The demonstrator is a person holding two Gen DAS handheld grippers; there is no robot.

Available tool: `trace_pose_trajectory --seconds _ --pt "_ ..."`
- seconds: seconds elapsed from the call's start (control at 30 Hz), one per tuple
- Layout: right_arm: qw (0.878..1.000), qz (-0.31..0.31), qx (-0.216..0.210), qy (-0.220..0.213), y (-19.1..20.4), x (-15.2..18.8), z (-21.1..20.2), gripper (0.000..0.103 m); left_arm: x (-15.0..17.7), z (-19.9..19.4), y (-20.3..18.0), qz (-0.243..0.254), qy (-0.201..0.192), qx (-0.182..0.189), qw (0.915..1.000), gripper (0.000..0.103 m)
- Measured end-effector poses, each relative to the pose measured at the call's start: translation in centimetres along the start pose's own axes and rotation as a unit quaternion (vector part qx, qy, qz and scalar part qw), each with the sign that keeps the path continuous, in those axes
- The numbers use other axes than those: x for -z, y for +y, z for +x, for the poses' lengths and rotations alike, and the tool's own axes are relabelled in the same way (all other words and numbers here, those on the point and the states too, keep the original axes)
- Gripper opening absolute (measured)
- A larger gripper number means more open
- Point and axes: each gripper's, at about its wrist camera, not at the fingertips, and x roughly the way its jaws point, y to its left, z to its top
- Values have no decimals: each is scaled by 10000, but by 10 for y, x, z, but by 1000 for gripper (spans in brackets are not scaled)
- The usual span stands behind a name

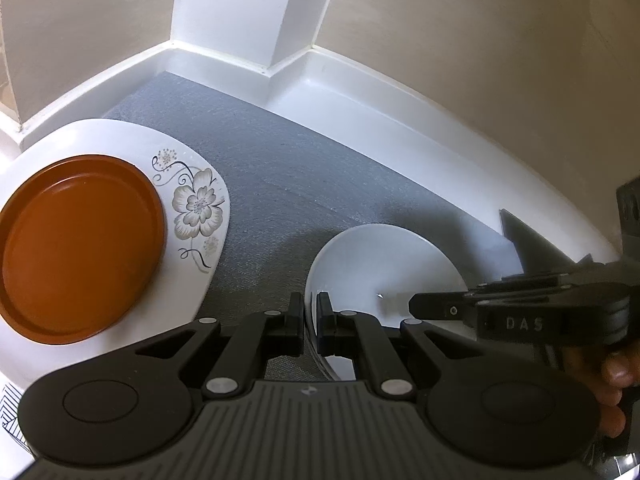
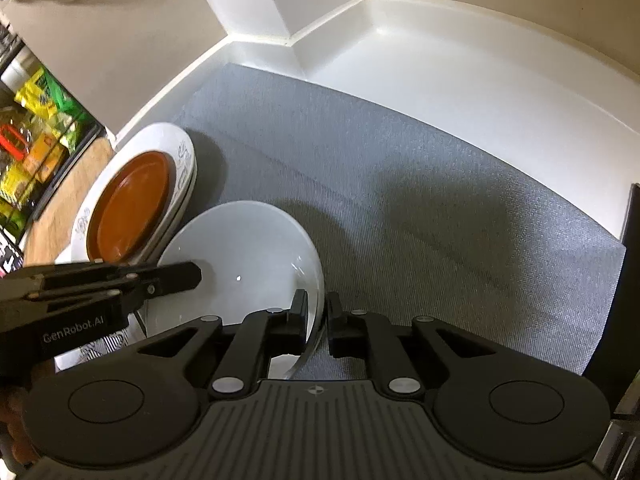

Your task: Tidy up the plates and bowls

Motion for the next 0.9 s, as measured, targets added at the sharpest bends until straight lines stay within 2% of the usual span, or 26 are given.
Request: trace_pose_trajectory --seconds 0.47,0.7,0.9 --pt "9996 17 149 -246 9 4 -16 10 -5 -17 -4 78 -241 181 9995 4" --pt "9979 -8 169 -623 20 -1 -52 10 -13 -54 -17 150 -521 284 9981 4" --pt "9964 -138 153 -819 35 7 -88 10 -9 -90 -33 351 -524 239 9977 4"
